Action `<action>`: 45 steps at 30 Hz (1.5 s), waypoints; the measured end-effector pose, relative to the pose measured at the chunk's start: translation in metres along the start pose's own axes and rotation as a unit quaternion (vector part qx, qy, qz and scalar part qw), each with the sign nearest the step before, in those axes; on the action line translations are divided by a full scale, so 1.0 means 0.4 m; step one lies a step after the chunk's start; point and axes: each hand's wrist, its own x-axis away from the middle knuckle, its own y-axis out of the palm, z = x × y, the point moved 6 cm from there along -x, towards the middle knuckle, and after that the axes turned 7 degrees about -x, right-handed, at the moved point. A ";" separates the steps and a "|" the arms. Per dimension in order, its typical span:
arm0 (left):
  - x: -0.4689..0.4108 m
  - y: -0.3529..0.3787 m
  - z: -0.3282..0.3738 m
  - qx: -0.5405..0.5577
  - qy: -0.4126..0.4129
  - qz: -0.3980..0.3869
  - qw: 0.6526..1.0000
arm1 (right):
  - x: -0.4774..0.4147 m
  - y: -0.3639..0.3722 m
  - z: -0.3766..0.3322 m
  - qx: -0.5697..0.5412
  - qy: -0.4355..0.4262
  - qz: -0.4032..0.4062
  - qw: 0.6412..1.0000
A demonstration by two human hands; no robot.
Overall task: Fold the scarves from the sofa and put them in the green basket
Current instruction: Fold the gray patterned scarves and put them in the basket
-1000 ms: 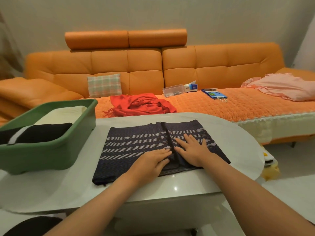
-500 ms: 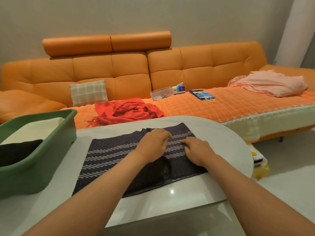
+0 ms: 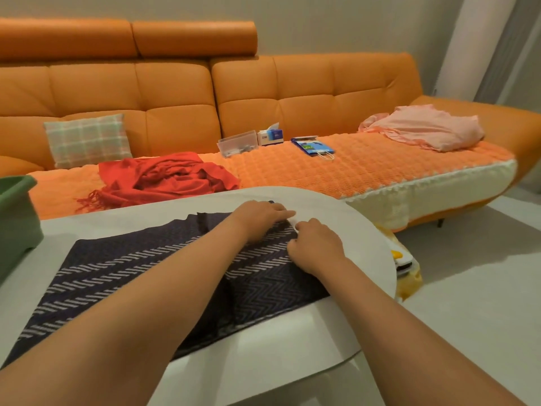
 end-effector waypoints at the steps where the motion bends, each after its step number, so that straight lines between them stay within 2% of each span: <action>1: -0.007 0.002 -0.008 0.003 -0.003 -0.002 1.000 | -0.004 0.000 0.002 -0.010 0.010 -0.004 1.000; 7: 0.017 -0.048 -0.072 0.005 -0.045 0.073 0.996 | -0.002 -0.013 -0.022 -0.096 0.031 -0.006 0.995; 11: 0.104 -0.084 -0.161 0.073 -0.079 0.114 0.988 | 0.010 -0.045 -0.092 -0.160 0.014 0.001 0.987; 15: 0.233 -0.102 -0.267 0.087 -0.136 0.113 0.980 | 0.043 -0.035 -0.230 -0.249 -0.024 -0.059 0.966; 19: 0.395 -0.094 -0.364 0.092 -0.169 0.148 0.970 | 0.097 0.000 -0.385 -0.340 -0.045 -0.119 0.932; 23: 0.553 -0.054 -0.434 0.076 -0.205 0.140 0.966 | 0.157 0.062 -0.527 -0.367 -0.068 -0.176 0.911; 26: 0.656 0.005 -0.461 0.054 -0.243 0.071 0.966 | 0.186 0.127 -0.605 -0.328 -0.099 -0.195 0.919; 29: 0.744 0.098 -0.451 0.112 -0.265 -0.008 0.958 | 0.219 0.203 -0.656 -0.244 -0.137 -0.213 0.936; 32: 0.808 0.169 -0.424 0.192 -0.294 -0.014 0.936 | 0.263 0.259 -0.677 -0.100 -0.134 -0.235 0.958; 35: 0.834 0.193 -0.404 0.225 -0.320 0.006 0.920 | 0.285 0.288 -0.686 0.022 -0.165 -0.233 0.958; 38: 0.842 0.192 -0.392 0.191 -0.334 -0.001 0.923 | 0.261 0.285 -0.657 0.072 -0.193 -0.249 0.946; 41: 0.848 0.165 -0.372 0.108 -0.337 -0.020 0.935 | 0.209 0.252 -0.602 0.076 -0.182 -0.259 0.946; 45: 0.828 0.110 -0.314 0.040 -0.291 -0.065 0.954 | 0.144 0.192 -0.515 0.095 -0.145 -0.212 0.962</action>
